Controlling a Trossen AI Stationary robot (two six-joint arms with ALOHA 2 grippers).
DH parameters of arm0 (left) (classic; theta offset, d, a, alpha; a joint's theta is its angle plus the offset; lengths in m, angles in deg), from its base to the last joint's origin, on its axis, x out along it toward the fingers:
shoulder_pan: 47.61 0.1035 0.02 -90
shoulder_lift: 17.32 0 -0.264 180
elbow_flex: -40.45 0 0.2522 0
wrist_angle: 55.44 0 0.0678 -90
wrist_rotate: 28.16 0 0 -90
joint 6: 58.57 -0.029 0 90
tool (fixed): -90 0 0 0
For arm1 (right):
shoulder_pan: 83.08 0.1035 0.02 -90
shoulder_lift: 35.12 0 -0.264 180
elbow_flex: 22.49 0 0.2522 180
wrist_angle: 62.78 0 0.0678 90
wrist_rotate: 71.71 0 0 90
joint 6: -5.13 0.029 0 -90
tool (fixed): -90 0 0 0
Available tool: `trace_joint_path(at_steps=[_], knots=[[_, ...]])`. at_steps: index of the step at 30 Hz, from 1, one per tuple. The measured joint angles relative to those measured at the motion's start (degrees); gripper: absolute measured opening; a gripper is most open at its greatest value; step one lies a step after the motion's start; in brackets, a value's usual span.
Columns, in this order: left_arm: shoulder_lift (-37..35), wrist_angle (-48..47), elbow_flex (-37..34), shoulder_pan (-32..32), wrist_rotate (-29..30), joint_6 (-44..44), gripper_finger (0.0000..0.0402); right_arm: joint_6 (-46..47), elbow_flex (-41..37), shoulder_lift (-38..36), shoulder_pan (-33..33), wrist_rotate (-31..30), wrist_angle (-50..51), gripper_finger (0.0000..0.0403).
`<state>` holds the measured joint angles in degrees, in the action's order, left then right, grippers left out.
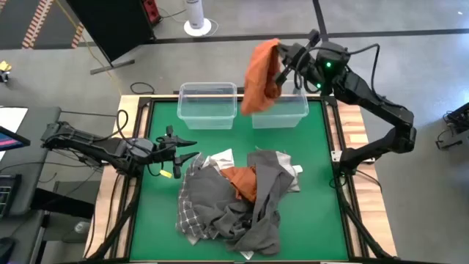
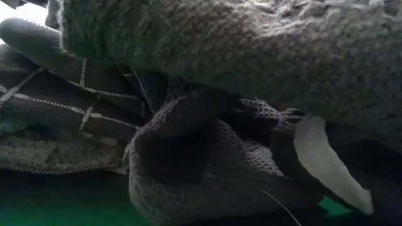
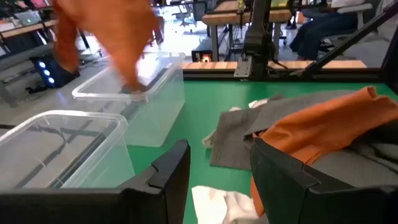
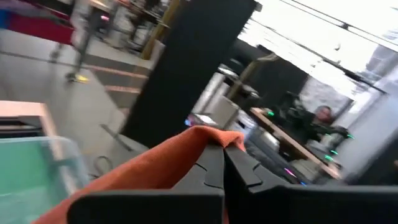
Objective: Sort towels by color in basket
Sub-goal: Put the orange microfiber towel into the right transparent bin
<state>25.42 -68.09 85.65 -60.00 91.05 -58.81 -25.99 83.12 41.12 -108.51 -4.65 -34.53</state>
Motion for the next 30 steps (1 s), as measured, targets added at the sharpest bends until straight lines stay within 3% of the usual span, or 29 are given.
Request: trace_joint_path(at_steps=[4, 15, 22, 26, 30], knots=[[0.0, -1.9, 0.0, 0.0, 0.0, 0.5, 0.016, -2.2, 0.0, -0.1, -0.9, -0.7, 0.8, 0.0016], [0.0, -4.5, 0.0, 0.0, 0.0, 3.8, 0.016, -8.8, 0.0, -1.1, -0.3, -15.7, 9.3, 0.0016], [0.0, -4.8, 0.0, 0.0, 0.0, 4.4, 0.016, -9.3, 0.0, -3.0, -0.4, -17.2, 13.7, 0.0016], [0.0, -4.8, 0.0, 0.0, 0.0, 4.2, 0.016, -11.6, -0.1, -2.8, -0.9, -26.6, 14.9, 0.0016], [0.0, -4.7, 0.0, 0.0, 0.0, 4.1, 0.016, -13.6, 0.0, -4.1, -1.4, -28.9, 12.6, 0.0016]])
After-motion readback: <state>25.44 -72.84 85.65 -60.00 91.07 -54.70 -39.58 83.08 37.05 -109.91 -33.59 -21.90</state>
